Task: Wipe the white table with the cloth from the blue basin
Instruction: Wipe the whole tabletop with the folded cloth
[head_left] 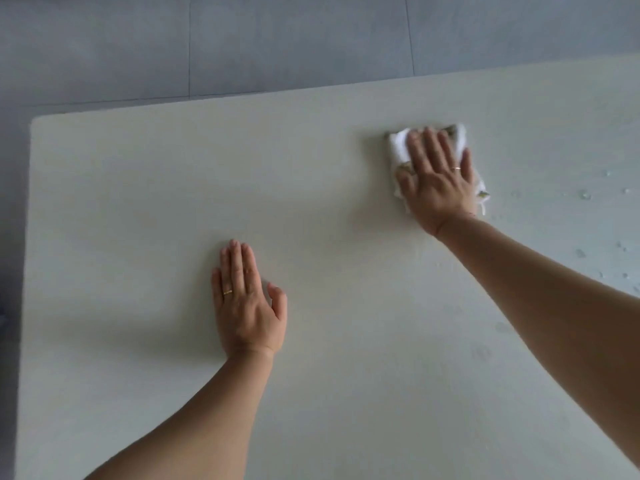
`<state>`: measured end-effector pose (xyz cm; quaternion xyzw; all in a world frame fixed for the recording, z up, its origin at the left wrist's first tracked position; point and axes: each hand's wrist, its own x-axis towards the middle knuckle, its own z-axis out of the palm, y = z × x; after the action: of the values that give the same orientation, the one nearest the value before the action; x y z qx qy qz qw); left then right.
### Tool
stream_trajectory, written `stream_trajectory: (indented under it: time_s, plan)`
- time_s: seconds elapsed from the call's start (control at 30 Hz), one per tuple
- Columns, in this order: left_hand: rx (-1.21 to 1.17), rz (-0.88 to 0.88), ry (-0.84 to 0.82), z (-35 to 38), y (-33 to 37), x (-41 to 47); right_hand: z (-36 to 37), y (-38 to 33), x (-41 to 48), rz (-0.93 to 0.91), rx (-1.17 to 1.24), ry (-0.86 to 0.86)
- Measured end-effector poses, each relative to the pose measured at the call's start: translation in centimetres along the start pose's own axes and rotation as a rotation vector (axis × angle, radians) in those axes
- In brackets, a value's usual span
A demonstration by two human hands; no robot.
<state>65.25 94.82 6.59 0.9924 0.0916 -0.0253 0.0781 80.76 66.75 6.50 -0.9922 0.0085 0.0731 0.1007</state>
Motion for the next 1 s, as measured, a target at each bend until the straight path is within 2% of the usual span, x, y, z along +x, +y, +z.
stream_trajectory:
  time_s: [0.07, 0.13, 0.17, 0.23, 0.3, 0.33, 0.4, 0.5, 0.57, 0.6, 0.67, 0.73, 0.83, 0.9, 1.0]
  plan:
    - [-0.002, -0.001, 0.002, 0.1, 0.0, 0.0, 0.4, -1.0, -0.5, 0.241, 0.034, 0.036]
    - [0.008, -0.001, -0.008, 0.1, 0.0, 0.0, 1.4, -5.0, -2.3, 0.309, 0.066, 0.061]
    - [0.015, 0.003, -0.01, 0.1, 0.0, -0.1, 2.0, -7.1, -3.6, 0.24, 0.079, 0.058]
    - [0.023, 0.006, -0.003, 0.0, 0.1, -0.1, 2.9, -10.1, -6.8, -0.029, 0.048, -0.01]
    - [0.034, -0.004, -0.005, -0.1, 0.2, -0.2, 2.6, -8.8, -8.5, -0.279, -0.006, -0.063]
    - [0.041, -0.009, -0.006, -0.1, 0.3, -0.3, 2.1, -7.0, -8.6, -0.328, -0.021, -0.06]
    - [0.051, -0.03, 0.013, -0.1, 0.4, -0.5, 1.1, -2.6, -8.7, -0.222, -0.032, -0.039]
    - [0.004, -0.118, 0.068, -0.2, 1.0, -1.8, 0.0, 2.3, -9.2, 0.151, 0.006, -0.035]
    - [-0.048, -0.127, 0.076, -0.1, 2.6, -3.7, 0.7, 0.9, -10.1, 0.325, 0.03, -0.006]
    - [-0.076, -0.089, 0.057, 0.0, 3.9, -5.0, 1.2, -0.7, -10.9, 0.355, 0.045, 0.005]
    - [-0.126, 0.052, -0.021, 0.5, 6.8, -8.1, 2.3, -3.9, -13.0, 0.243, 0.05, 0.006]
    - [-0.136, 0.172, -0.087, 1.1, 8.9, -10.8, 2.8, -5.0, -15.1, 0.003, 0.004, -0.028]
    - [-0.106, 0.196, -0.132, 2.0, 9.1, -12.6, 1.9, -0.9, -15.2, -0.227, -0.064, -0.03]
    - [-0.071, 0.187, -0.127, 2.3, 8.9, -12.6, 1.2, 2.5, -15.0, -0.149, -0.08, -0.024]
    - [-0.057, 0.191, -0.153, 2.1, 9.2, -12.4, 1.1, 3.8, -15.2, 0.173, -0.007, -0.006]
